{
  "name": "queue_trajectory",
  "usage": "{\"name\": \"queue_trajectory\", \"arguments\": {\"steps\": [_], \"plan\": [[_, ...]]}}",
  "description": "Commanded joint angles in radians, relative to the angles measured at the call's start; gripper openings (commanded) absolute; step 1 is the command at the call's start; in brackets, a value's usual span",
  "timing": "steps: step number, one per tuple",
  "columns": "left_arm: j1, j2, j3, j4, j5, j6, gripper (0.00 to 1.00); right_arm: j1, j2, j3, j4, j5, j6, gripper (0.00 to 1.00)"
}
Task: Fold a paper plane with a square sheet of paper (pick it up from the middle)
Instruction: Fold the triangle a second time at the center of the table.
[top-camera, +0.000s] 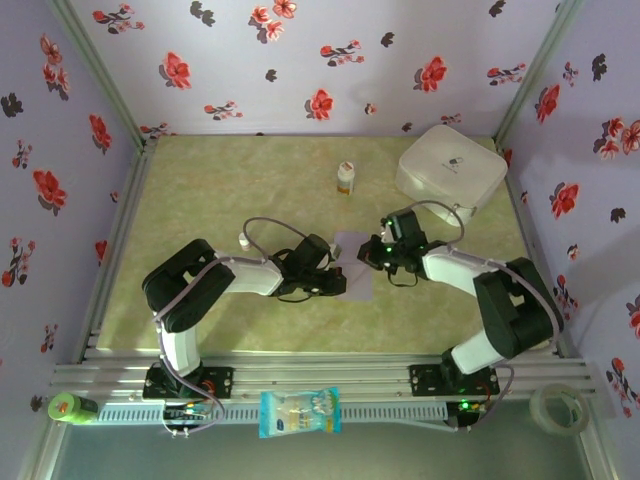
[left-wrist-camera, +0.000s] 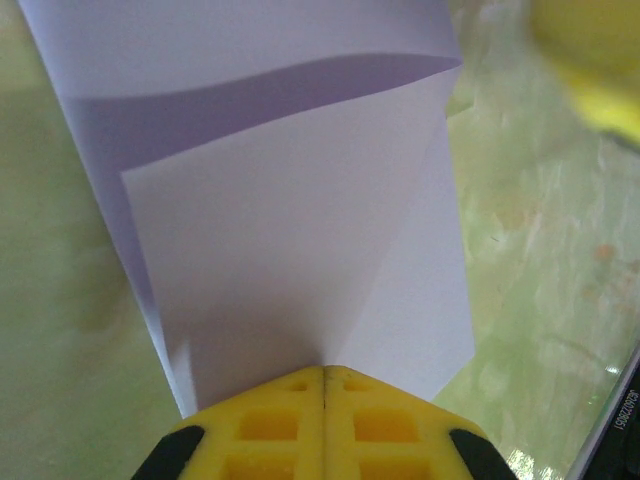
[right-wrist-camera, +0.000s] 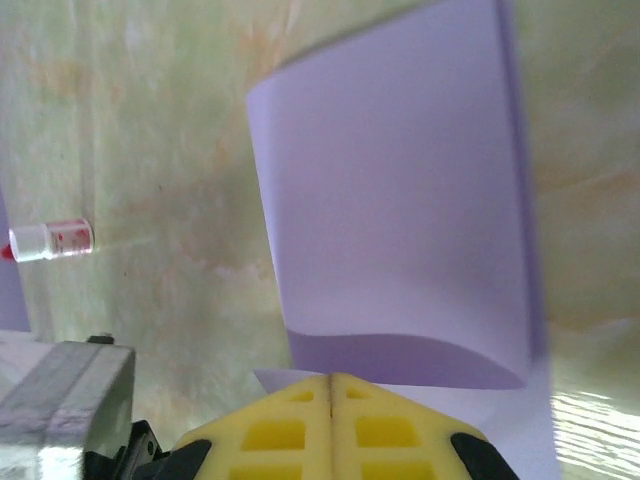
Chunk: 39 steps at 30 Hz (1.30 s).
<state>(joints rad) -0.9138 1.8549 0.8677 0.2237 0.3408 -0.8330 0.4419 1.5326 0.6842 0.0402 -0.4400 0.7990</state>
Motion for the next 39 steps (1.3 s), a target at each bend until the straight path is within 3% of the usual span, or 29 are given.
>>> {"name": "queue_trajectory", "arguments": {"steps": [1, 6, 16, 26, 34, 39], "plan": [[-0.018, 0.032, -0.029, -0.149, -0.004, -0.007, 0.0, 0.017, 0.065, -0.024, 0.03, -0.032, 0.037, 0.0], [-0.019, 0.033, -0.023, -0.165, -0.003, -0.001, 0.0, -0.014, 0.093, -0.064, 0.004, 0.073, 0.026, 0.0], [-0.019, 0.039, -0.018, -0.168, 0.0, 0.0, 0.0, -0.149, 0.071, -0.08, 0.06, 0.041, 0.001, 0.0], [-0.02, 0.036, -0.013, -0.165, 0.002, -0.002, 0.0, -0.072, -0.093, -0.095, 0.069, 0.006, 0.038, 0.0], [-0.02, 0.035, 0.0, -0.165, 0.007, -0.002, 0.0, 0.0, -0.009, -0.117, 0.129, -0.018, 0.088, 0.0], [-0.021, 0.011, 0.023, -0.185, 0.017, -0.003, 0.0, -0.007, 0.043, -0.123, 0.063, 0.072, 0.069, 0.0]]}}
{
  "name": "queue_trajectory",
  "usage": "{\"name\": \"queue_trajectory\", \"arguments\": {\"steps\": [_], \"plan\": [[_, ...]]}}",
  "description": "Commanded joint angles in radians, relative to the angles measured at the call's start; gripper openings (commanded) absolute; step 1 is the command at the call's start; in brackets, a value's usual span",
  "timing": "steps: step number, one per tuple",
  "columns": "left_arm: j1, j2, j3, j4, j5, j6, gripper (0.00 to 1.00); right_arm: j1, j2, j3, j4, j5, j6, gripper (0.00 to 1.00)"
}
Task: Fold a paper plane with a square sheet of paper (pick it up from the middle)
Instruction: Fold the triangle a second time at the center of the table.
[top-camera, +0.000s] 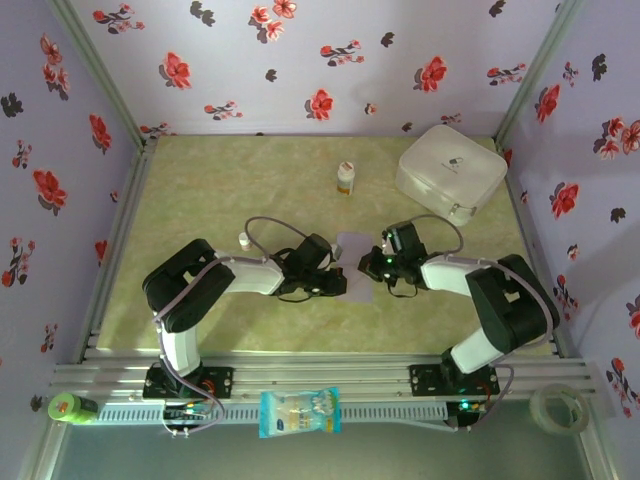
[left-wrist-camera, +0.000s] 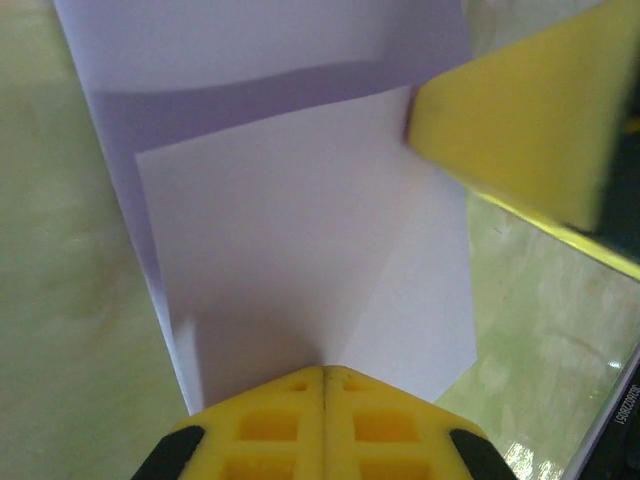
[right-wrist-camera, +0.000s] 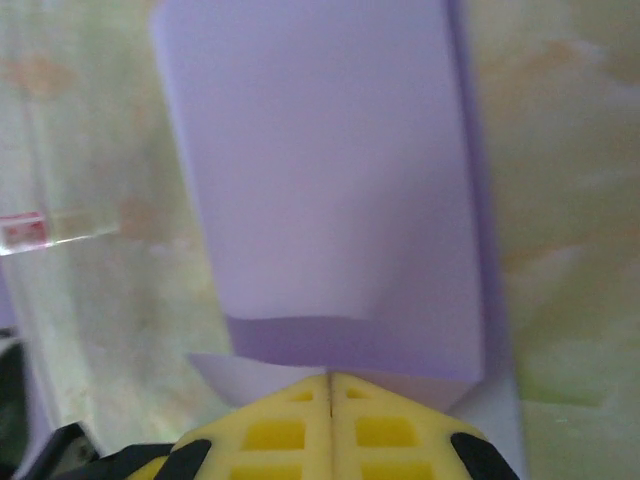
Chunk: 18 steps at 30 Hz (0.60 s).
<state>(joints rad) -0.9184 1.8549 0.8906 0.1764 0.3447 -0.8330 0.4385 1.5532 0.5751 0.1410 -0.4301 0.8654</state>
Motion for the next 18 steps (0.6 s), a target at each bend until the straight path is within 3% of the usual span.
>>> {"name": "queue_trajectory", "arguments": {"steps": [1, 7, 18], "plan": [[-0.016, 0.0, 0.014, -0.154, 0.015, -0.003, 0.0, -0.008, 0.026, -0.015, -0.067, 0.094, 0.002, 0.0], [-0.009, -0.042, 0.137, -0.244, 0.024, 0.042, 0.02, -0.026, 0.03, -0.043, -0.054, 0.087, -0.001, 0.0], [0.001, 0.092, 0.27, -0.248, 0.06, 0.058, 0.02, -0.027, 0.048, -0.035, -0.028, 0.042, 0.001, 0.0]]}}
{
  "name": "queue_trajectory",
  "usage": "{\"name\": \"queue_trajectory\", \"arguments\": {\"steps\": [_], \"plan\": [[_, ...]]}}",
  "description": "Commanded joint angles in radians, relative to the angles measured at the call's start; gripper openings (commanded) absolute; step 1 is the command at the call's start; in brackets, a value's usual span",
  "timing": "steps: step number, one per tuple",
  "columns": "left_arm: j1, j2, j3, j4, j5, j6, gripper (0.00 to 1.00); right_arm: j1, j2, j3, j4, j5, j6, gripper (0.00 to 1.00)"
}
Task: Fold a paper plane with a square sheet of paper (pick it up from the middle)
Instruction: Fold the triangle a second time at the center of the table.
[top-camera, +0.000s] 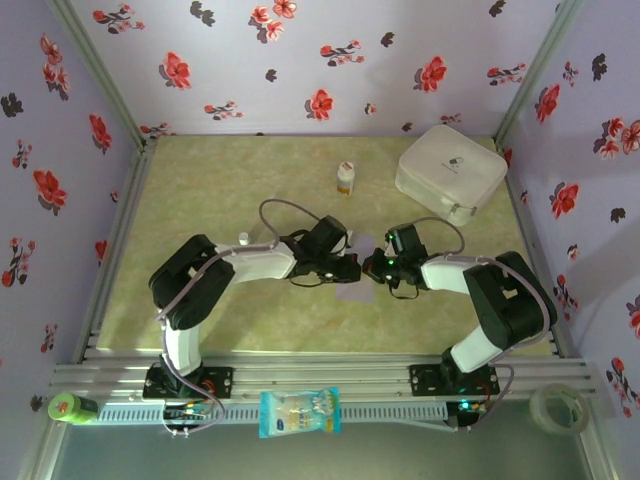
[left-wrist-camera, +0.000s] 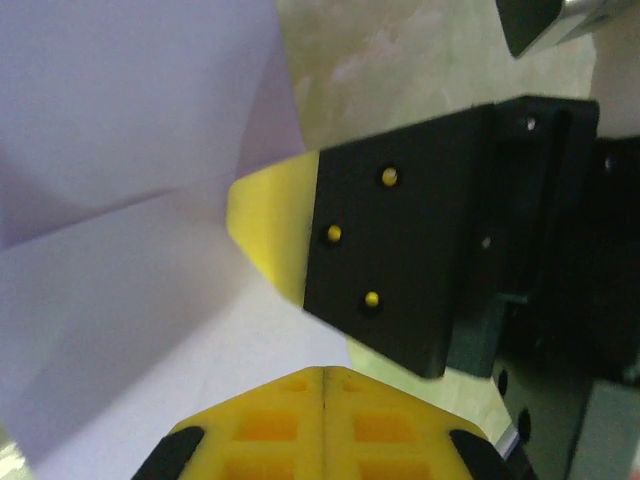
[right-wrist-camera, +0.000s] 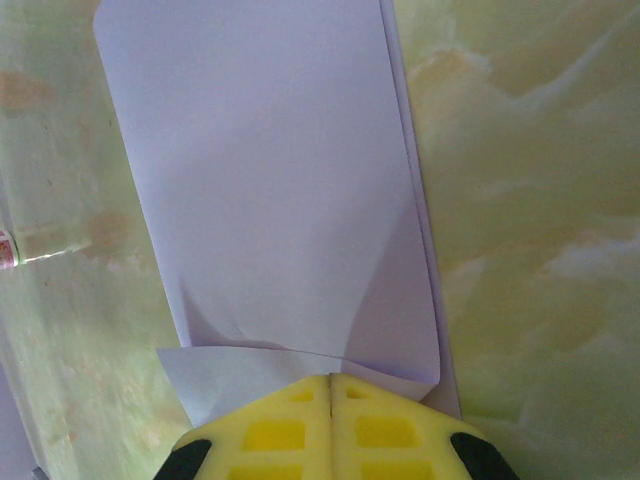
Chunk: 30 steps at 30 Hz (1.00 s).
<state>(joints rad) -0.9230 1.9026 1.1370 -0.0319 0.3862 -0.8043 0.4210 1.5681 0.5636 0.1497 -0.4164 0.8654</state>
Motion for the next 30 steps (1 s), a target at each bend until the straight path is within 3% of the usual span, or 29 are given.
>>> {"name": "queue_trajectory", "arguments": {"steps": [1, 11, 30], "plan": [[0.006, 0.054, 0.029, -0.034, 0.015, 0.029, 0.03, -0.009, 0.034, -0.026, -0.035, 0.028, 0.003, 0.0], [0.007, 0.08, -0.005, 0.006, -0.066, -0.002, 0.05, -0.009, 0.039, -0.034, -0.018, 0.021, 0.011, 0.0], [0.007, -0.1, -0.34, 0.055, -0.061, -0.097, 0.07, -0.026, 0.062, -0.023, -0.035, 0.002, -0.006, 0.0]]}}
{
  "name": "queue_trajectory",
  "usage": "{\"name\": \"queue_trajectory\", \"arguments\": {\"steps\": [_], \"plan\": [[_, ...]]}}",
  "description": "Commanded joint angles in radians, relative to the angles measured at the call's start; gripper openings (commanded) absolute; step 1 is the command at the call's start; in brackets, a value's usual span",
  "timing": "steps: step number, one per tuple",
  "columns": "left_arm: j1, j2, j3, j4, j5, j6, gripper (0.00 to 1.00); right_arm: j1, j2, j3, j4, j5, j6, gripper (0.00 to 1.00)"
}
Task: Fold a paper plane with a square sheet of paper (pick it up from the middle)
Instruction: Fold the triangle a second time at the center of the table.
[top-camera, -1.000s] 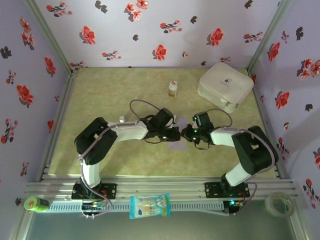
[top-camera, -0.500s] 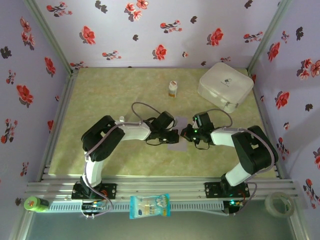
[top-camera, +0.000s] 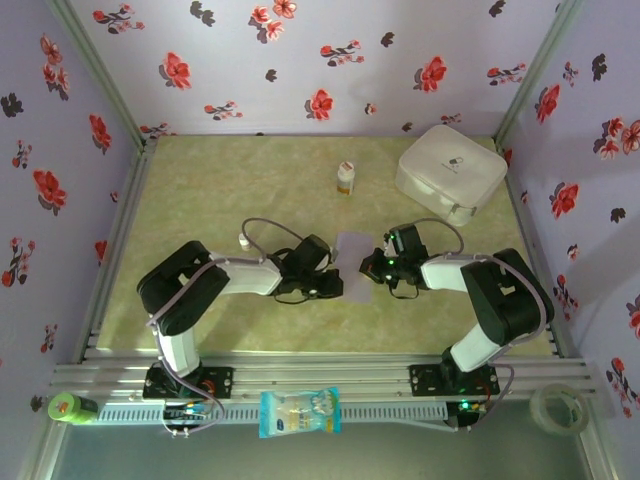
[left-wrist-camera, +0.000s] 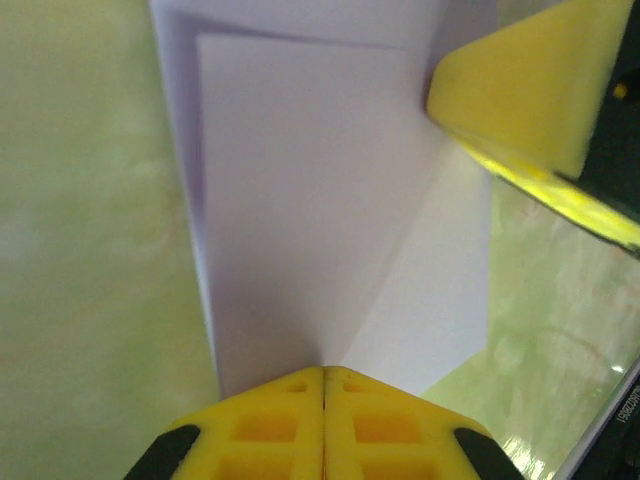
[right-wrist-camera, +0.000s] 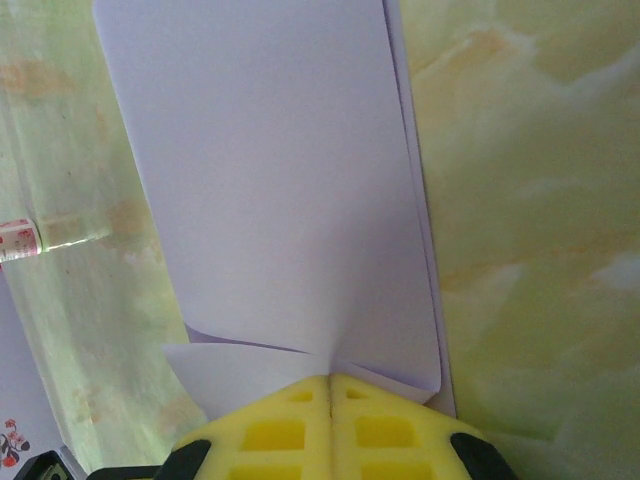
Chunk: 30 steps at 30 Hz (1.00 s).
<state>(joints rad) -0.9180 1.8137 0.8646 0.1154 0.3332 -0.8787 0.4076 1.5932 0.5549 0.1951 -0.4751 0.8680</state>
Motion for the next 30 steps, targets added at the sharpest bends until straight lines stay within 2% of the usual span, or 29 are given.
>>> {"name": "queue_trajectory", "arguments": {"steps": [1, 6, 10, 12, 21, 30], "plan": [[0.003, -0.015, -0.083, -0.072, -0.008, -0.035, 0.07, -0.013, 0.038, -0.013, -0.08, 0.061, -0.005, 0.0], [0.001, -0.048, -0.075, -0.027, -0.001, -0.031, 0.07, -0.013, 0.039, -0.001, -0.084, 0.047, -0.003, 0.0], [-0.011, -0.107, -0.033, -0.039, -0.09, -0.001, 0.07, -0.014, 0.041, 0.01, -0.098, 0.047, -0.006, 0.0], [-0.01, -0.112, -0.011, -0.041, -0.097, 0.018, 0.06, -0.014, 0.041, 0.013, -0.104, 0.047, -0.006, 0.0], [-0.005, 0.019, 0.112, -0.071, -0.051, 0.073, 0.05, -0.013, 0.037, 0.02, -0.114, 0.046, -0.005, 0.0], [-0.007, 0.065, 0.057, -0.088, -0.088, 0.035, 0.0, -0.009, -0.023, 0.069, -0.14, 0.008, -0.042, 0.0]]}}
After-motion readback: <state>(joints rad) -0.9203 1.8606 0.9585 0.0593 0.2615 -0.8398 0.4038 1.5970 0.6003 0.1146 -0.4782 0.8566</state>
